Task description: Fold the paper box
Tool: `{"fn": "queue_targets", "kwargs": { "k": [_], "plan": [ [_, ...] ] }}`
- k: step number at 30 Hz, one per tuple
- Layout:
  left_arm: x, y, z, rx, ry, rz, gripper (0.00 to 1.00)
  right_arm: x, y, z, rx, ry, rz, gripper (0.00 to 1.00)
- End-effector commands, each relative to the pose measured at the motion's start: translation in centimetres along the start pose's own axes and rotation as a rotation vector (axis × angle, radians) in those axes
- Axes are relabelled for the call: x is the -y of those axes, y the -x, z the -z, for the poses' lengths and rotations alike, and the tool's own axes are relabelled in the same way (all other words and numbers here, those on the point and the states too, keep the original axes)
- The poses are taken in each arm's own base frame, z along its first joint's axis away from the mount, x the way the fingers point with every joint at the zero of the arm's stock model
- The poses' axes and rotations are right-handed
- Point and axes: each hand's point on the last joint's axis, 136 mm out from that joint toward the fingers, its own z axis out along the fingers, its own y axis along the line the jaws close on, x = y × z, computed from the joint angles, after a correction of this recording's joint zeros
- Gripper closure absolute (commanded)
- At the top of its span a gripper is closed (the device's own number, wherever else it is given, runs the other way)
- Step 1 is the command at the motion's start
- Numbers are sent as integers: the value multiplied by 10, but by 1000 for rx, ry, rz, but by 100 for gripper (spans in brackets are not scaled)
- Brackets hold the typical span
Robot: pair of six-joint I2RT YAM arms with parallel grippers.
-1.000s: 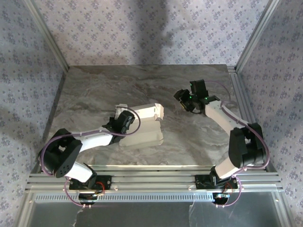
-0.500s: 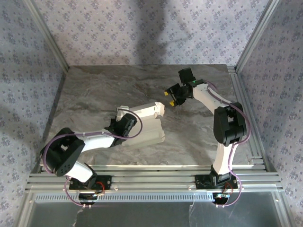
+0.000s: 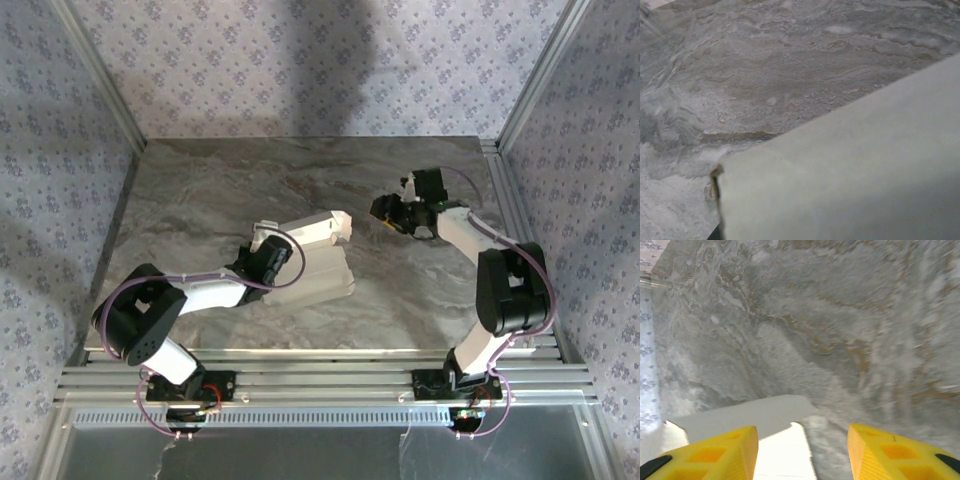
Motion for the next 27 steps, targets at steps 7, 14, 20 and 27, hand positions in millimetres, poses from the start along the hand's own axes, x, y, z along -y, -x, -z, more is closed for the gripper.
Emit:
{"fn": "queue_targets", "kwargs": {
  "k": [7, 14, 20, 27],
  "plan": [
    [32, -25, -1, -87, -193, -211, 100, -1, -3, 10, 202, 5, 303, 50],
    [49, -13, 0, -76, -274, -283, 100, 24, 3, 36, 341, -113, 340, 51],
    [56, -15, -5, -97, -296, -300, 100, 28, -17, 18, 283, -99, 369, 51],
    [59, -12, -9, -98, -301, -306, 100, 21, -37, 12, 234, -44, 415, 52]
  ]
}}
